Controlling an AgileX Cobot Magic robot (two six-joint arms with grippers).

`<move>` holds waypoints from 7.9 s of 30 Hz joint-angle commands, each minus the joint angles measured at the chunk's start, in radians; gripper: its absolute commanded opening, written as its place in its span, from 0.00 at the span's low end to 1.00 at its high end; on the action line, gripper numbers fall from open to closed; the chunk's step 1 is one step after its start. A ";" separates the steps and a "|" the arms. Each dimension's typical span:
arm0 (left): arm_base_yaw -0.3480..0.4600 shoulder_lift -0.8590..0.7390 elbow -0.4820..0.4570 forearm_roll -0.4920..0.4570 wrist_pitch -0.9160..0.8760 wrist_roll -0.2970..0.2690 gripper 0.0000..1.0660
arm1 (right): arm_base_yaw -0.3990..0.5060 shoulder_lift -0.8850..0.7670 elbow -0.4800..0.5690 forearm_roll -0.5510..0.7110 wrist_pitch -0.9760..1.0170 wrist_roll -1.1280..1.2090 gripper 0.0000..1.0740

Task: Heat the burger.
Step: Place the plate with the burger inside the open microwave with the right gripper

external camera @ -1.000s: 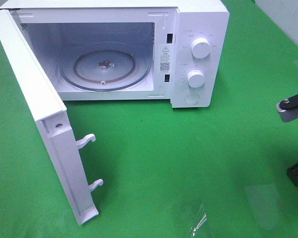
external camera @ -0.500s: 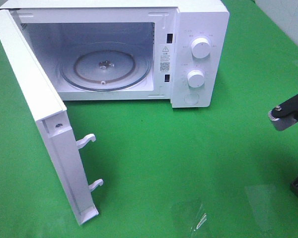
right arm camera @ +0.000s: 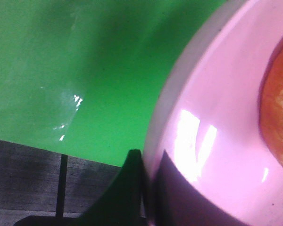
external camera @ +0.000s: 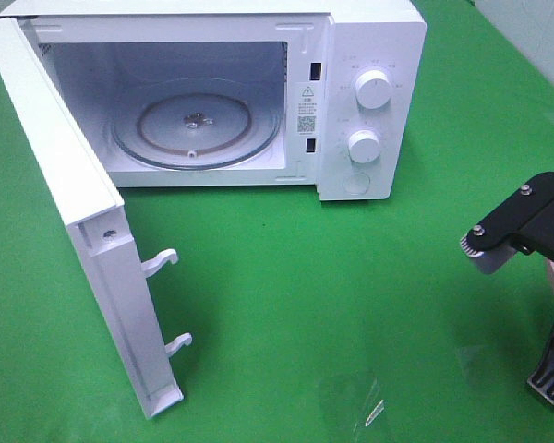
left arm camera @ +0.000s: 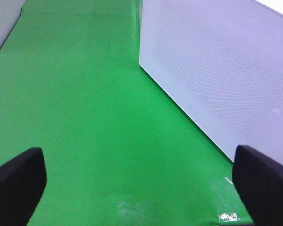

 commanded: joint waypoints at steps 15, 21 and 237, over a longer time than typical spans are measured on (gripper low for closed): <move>-0.004 -0.016 0.000 0.002 -0.017 -0.002 0.95 | 0.203 -0.006 0.002 -0.048 0.072 -0.020 0.00; -0.004 -0.016 0.000 0.002 -0.017 -0.002 0.95 | 0.253 -0.008 0.010 -0.048 0.072 -0.020 0.00; -0.004 -0.015 0.000 0.001 -0.017 -0.003 0.95 | -0.029 0.308 -0.329 0.577 -0.853 -2.001 0.00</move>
